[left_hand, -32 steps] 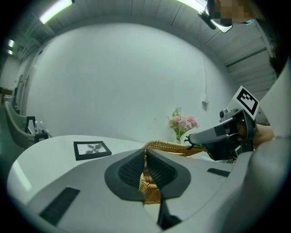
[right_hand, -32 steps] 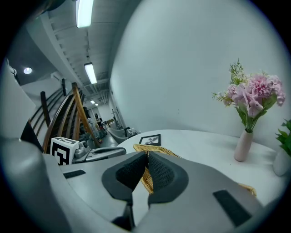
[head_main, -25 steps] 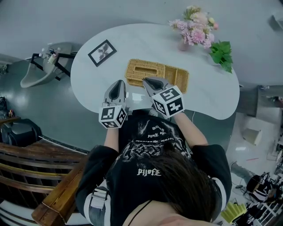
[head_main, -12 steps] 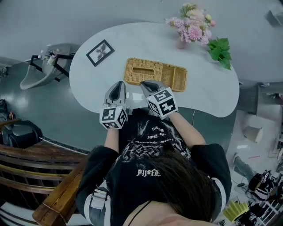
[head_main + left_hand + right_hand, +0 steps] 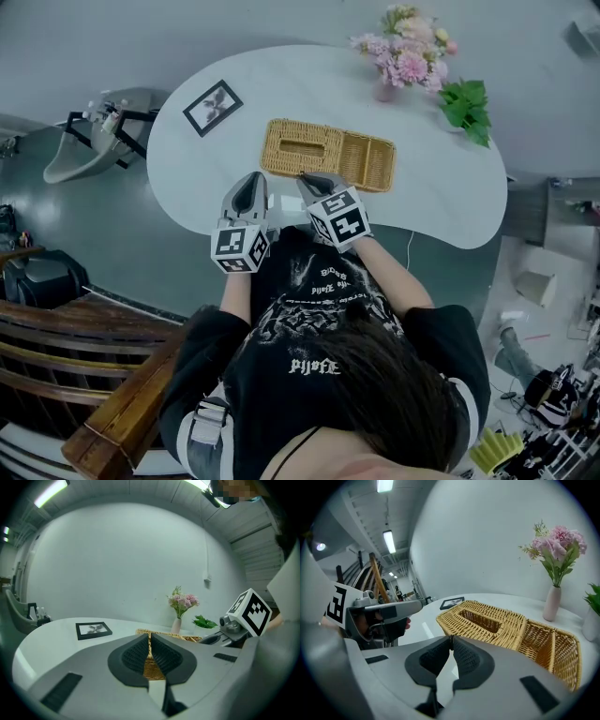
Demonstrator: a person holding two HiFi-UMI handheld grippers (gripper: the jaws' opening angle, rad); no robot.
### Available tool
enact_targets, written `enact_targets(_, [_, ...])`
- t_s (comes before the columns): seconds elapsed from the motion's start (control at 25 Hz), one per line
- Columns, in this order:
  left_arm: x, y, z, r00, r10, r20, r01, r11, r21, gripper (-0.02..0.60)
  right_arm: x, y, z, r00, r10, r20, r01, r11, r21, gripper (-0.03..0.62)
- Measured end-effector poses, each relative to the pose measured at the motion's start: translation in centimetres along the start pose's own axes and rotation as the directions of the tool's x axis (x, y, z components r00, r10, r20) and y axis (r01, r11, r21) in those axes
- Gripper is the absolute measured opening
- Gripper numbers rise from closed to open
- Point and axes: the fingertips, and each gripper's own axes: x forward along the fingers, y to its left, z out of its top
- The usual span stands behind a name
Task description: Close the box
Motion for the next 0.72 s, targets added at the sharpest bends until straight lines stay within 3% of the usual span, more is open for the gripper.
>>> enact_targets(0.2, [-0.5, -0.7, 0.0, 1.0, 0.0, 0.002, 0.0, 1.0, 0.0, 0.032, -0.7, 0.4, 0.0, 0.999, 0.029, 0.021, -0.029, 1.0, -0.001, 0.054])
enact_targets(0.36, [-0.6, -1.4, 0.0, 1.0, -0.001, 0.01, 0.001, 1.0, -0.003, 0.032, -1.9, 0.6, 0.7, 0.996, 0.051, 0.067, -0.05, 0.999, -0.004, 0.106])
enact_targets(0.48, [-0.7, -2.1, -0.1, 1.0, -0.003, 0.019, 0.003, 1.0, -0.004, 0.032, -2.7, 0.4, 0.9, 0.994, 0.039, 0.101, -0.037, 0.999, -0.021, 0.147])
enact_targets(0.72, [-1.2, -3.4, -0.9, 1.0, -0.009, 0.025, 0.009, 1.0, -0.003, 0.032, -3.9, -0.1, 0.3, 0.99, 0.002, 0.144, 0.002, 1.0, -0.023, 0.149])
